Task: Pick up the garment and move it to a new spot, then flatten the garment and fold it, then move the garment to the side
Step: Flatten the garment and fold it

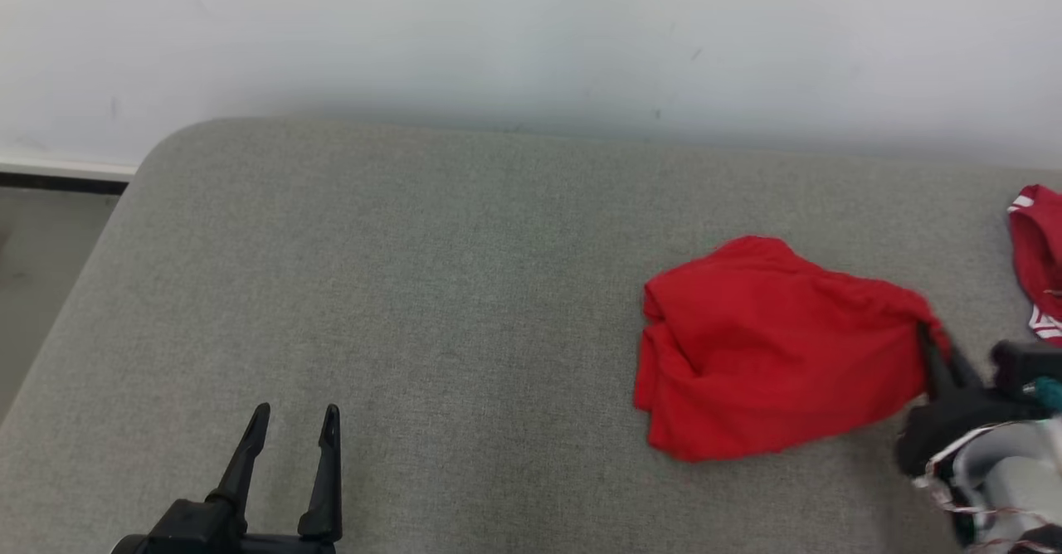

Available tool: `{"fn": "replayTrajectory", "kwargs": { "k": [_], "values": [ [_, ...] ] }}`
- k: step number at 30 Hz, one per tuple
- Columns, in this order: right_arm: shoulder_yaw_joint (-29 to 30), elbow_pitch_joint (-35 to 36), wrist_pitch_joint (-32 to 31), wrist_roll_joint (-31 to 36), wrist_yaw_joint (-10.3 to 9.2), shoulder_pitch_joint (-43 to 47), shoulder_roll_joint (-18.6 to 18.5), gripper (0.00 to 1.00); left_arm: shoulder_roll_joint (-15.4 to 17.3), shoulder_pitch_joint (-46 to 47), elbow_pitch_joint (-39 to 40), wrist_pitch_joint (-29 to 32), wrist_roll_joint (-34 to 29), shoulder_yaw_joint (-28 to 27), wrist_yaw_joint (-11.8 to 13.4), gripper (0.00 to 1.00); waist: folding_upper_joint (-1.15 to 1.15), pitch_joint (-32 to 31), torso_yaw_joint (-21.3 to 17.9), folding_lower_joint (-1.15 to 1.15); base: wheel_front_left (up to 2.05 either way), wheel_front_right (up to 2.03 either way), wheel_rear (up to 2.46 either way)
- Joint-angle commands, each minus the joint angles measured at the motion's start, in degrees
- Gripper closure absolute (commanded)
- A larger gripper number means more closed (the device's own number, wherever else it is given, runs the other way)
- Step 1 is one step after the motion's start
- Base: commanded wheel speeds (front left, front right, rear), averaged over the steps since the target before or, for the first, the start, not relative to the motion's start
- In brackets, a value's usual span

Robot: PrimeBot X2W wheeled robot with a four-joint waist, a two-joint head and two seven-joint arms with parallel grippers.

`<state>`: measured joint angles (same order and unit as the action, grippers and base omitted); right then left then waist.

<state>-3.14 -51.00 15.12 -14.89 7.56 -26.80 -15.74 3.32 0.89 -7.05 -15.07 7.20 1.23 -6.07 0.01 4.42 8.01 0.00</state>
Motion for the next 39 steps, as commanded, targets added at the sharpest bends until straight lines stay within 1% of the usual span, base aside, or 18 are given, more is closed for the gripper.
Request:
{"fn": "replayTrajectory", "kwargs": {
  "k": [1,8,10,11,13,17,20,23,30,31,32,36,37,38,39],
  "values": [
    [0.93,0.98,-0.02,0.48,-0.17,0.78,-1.64,1.00,-0.11,-0.54,0.00,-0.10,0.10,-0.15,-0.09,0.00,-0.01,-1.14,-0.60,0.00,0.00,0.00,0.00],
    [4.91,8.13,-0.01,2.80,-0.17,-1.33,-8.30,1.00,-0.24,-1.83,0.06,-0.10,-0.03,-0.48,-0.13,0.00,-0.01,-3.06,-1.28,0.00,0.00,0.00,0.00],
    [5.40,10.15,-0.02,3.29,-0.17,-2.18,-9.47,1.00,-0.26,-2.23,0.12,-0.10,-0.11,-0.47,-0.18,0.00,-0.01,-3.44,-1.38,0.00,0.00,0.00,0.00],
    [5.57,12.48,-0.02,3.92,-0.17,-3.01,-9.98,1.00,-0.27,-2.45,0.21,-0.10,-0.17,-0.41,-0.21,0.00,-0.01,-3.81,-1.43,0.00,0.00,0.00,0.00],
    [5.35,14.94,-0.02,4.38,-0.17,-3.58,-9.66,1.00,-0.28,-2.55,0.29,-0.10,-0.17,-0.35,-0.27,0.00,-0.01,-4.12,-1.43,0.00,0.00,0.00,0.00],
    [1.48,19.75,-0.02,4.79,-0.18,-2.11,-6.57,1.00,-0.32,-2.68,0.21,-0.10,-0.18,-0.14,-0.29,0.00,-0.01,-4.74,-1.20,0.00,0.00,0.00,0.00],
    [-3.36,22.18,-0.02,3.78,-0.18,-0.31,-3.11,1.00,-0.36,-2.90,0.12,-0.10,-0.16,0.09,-0.27,0.00,-0.01,-5.05,-0.88,0.00,0.00,0.00,0.00],
    [-9.67,23.33,-0.02,2.89,-0.18,1.65,1.01,1.00,-0.37,-2.82,0.00,-0.10,-0.09,0.33,-0.31,0.00,-0.01,-5.13,-0.24,0.00,0.00,0.00,0.00],
    [-23.04,19.63,-0.01,-0.04,-0.18,4.65,9.82,1.00,-0.40,-1.73,-0.41,-0.10,0.02,1.24,-0.49,0.00,-0.01,-4.33,2.56,0.00,0.00,0.00,0.00],
    [-24.78,18.87,-0.02,-0.33,-0.18,5.10,10.63,1.00,-0.41,-1.65,-0.44,-0.10,0.10,1.35,-0.47,0.00,-0.01,-4.12,2.94,0.00,0.00,0.00,0.00],
    [-24.78,18.87,-0.02,-0.33,-0.18,5.10,10.63,1.00,-0.41,-1.65,-0.44,-0.10,0.10,1.35,-0.47,0.00,-0.01,-4.12,2.94,0.00,0.00,0.00,0.00],
    [-29.81,15.57,-0.01,-1.68,-0.18,6.29,12.36,1.00,-0.42,-1.18,-0.96,-0.09,0.40,1.89,-0.58,0.00,-0.01,-3.37,4.54,0.00,0.00,0.00,0.00],
    [-31.08,14.77,-0.01,-1.76,-0.17,6.58,12.62,0.75,-0.43,-1.11,-1.05,-0.10,0.48,1.98,-0.61,0.00,-0.01,-3.28,4.82,0.00,0.00,0.00,0.00],
    [-32.06,13.93,-0.02,-2.30,-0.18,6.90,12.79,0.06,-0.43,-1.13,-1.21,-0.09,0.49,2.17,-0.63,0.00,-0.01,-3.22,5.06,0.00,0.00,0.00,0.00],
    [-32.84,13.31,-0.01,-2.86,-0.17,7.05,12.83,0.00,-0.41,-1.15,-1.34,-0.09,0.54,2.18,-0.64,0.00,-0.01,-3.19,5.18,0.00,0.00,0.00,0.00]
  ]
}}
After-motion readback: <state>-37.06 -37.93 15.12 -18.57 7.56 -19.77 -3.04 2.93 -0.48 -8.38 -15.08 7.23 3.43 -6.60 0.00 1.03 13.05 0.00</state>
